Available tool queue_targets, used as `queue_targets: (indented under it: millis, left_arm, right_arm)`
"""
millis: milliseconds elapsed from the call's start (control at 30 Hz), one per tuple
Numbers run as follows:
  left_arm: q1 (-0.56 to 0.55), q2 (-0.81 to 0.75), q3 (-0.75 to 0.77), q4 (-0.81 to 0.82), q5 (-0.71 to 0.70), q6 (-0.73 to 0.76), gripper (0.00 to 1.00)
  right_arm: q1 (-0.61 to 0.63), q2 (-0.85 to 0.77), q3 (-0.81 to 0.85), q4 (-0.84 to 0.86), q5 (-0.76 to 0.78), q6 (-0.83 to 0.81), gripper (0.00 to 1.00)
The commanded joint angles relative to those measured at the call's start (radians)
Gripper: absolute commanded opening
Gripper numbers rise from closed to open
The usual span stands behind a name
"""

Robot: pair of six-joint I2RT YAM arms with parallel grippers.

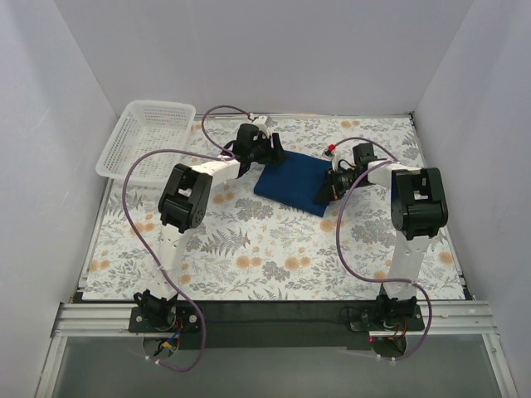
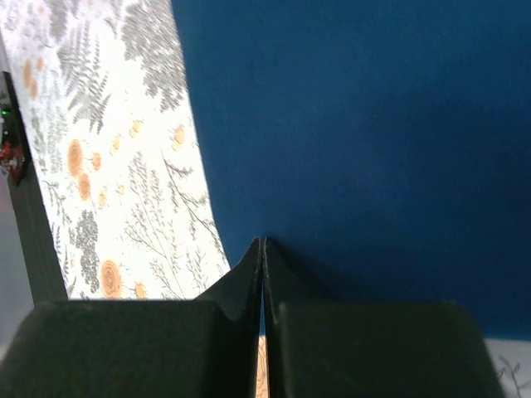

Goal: Fold and stack the t-shirts
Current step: Fold the tshirt, then neatly place the folded tshirt to the corner

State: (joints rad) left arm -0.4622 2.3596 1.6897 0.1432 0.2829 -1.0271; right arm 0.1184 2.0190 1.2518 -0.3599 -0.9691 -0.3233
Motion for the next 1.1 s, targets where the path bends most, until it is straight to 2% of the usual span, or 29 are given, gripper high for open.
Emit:
queue_targets:
  millis: [0, 100, 167, 233, 300, 400, 433, 467, 500, 533, 600, 700, 833, 900, 933, 1067]
  left_arm:
    - [0.016, 0.018, 0.065, 0.01, -0.033, -0.04, 0.54]
    - [0.019, 0.032, 0.073, 0.028, -0.057, -0.068, 0.62]
    - [0.023, 0.038, 0.08, 0.027, -0.067, -0.068, 0.64]
    - [0.03, 0.014, 0.077, 0.032, -0.082, -0.047, 0.65]
    - [0.034, -0.046, 0.01, 0.061, -0.108, -0.018, 0.66]
    - [0.034, -0.256, -0.206, 0.22, -0.151, 0.079, 0.76]
    - [0.034, -0.316, -0.272, 0.292, -0.177, 0.102, 0.84]
    - [0.036, -0.441, -0.329, 0.321, -0.192, 0.133, 0.89]
    - [0.036, -0.497, -0.435, 0.343, -0.215, 0.139, 0.93]
    - [0.036, -0.564, -0.482, 0.363, -0.238, 0.147, 0.97]
    - [0.039, -0.731, -0.617, 0.363, -0.231, 0.125, 0.98]
    - [0.048, -0.921, -0.717, 0.3, -0.14, 0.095, 0.98]
    - [0.054, -1.159, -0.844, 0.06, -0.139, 0.075, 0.98]
    - [0.059, -1.261, -0.91, 0.015, -0.128, 0.07, 0.98]
    - [0.059, -1.369, -0.965, -0.028, -0.128, 0.07, 0.98]
    - [0.06, -1.604, -1.055, -0.186, -0.152, 0.053, 0.98]
  right_arm:
    - [-0.01, 0.004, -0.034, -0.042, 0.092, -0.023, 0.03]
    - [-0.02, 0.023, -0.037, -0.054, 0.115, -0.026, 0.03]
    - [-0.026, 0.018, -0.023, -0.073, 0.118, -0.045, 0.03]
    - [-0.033, -0.029, 0.0, -0.119, 0.131, -0.104, 0.06]
    - [-0.048, -0.083, 0.021, -0.158, 0.141, -0.185, 0.11]
    - [-0.078, -0.212, 0.017, -0.174, 0.216, -0.217, 0.25]
    - [-0.083, -0.261, 0.008, -0.163, 0.284, -0.215, 0.35]
    - [-0.091, -0.278, -0.002, -0.151, 0.323, -0.203, 0.41]
    - [-0.094, -0.293, -0.015, -0.131, 0.355, -0.188, 0.5]
    - [-0.097, -0.304, -0.046, -0.108, 0.401, -0.128, 0.62]
    - [-0.097, -0.296, -0.072, -0.031, 0.447, -0.039, 0.7]
    - [-0.1, -0.237, -0.078, 0.01, 0.414, 0.099, 0.73]
    - [-0.092, -0.125, -0.046, 0.058, 0.389, 0.222, 0.74]
    - [-0.088, -0.08, 0.0, 0.058, 0.379, 0.271, 0.74]
    - [-0.086, -0.039, 0.011, 0.056, 0.368, 0.288, 0.74]
    - [-0.043, 0.029, 0.038, 0.061, 0.31, 0.352, 0.72]
